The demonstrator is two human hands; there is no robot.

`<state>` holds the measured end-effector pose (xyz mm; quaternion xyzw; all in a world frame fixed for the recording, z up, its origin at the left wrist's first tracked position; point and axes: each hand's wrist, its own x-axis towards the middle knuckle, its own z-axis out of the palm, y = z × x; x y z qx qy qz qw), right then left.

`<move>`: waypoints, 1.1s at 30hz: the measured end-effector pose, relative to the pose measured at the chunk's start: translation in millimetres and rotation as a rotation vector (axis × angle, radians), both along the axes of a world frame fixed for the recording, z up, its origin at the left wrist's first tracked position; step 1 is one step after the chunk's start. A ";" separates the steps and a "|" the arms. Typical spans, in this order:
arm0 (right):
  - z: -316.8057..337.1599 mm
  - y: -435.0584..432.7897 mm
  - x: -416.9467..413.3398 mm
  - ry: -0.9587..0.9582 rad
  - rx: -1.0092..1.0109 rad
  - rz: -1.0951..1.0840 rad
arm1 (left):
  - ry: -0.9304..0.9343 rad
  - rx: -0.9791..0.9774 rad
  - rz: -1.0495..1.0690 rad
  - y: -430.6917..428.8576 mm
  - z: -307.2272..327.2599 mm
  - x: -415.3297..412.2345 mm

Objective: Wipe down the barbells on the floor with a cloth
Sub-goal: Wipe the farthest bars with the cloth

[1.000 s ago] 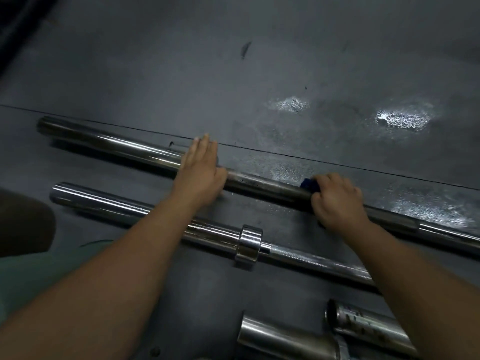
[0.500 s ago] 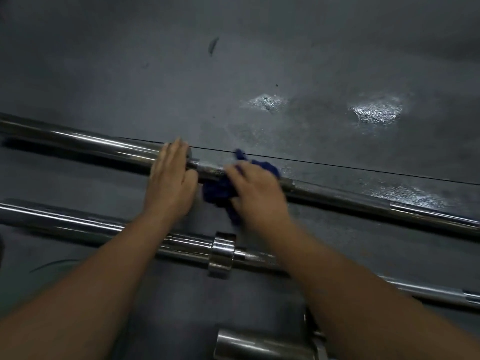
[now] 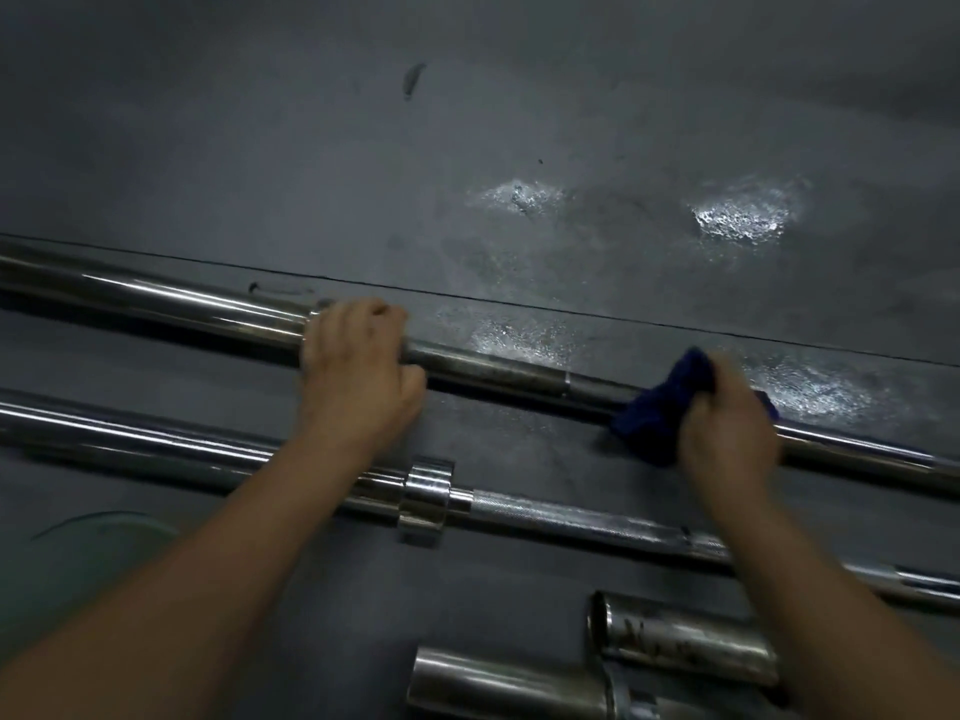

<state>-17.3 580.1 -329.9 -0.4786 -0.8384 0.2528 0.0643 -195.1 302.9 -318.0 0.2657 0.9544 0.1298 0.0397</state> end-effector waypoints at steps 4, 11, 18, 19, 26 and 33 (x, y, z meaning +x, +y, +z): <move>0.0 -83.6 -49.6 0.058 0.097 0.439 | -0.102 -0.119 -0.243 27.8 -14.8 19.3; 3.5 0.0 33.0 -0.130 0.227 0.291 | -0.043 -0.070 -0.131 30.3 -6.4 30.3; -0.4 -70.4 5.4 -0.143 0.234 0.421 | -0.156 -0.121 -0.364 60.5 -17.3 63.4; 1.5 -64.6 7.0 -0.127 0.224 0.514 | -0.171 -0.125 -0.391 59.1 -17.2 63.6; 9.9 37.7 75.6 -0.362 0.282 0.075 | -0.213 -0.172 -0.399 61.0 -11.8 60.1; 7.5 -28.3 28.6 -0.079 0.049 0.610 | -0.175 -0.132 -0.543 83.2 -12.6 99.9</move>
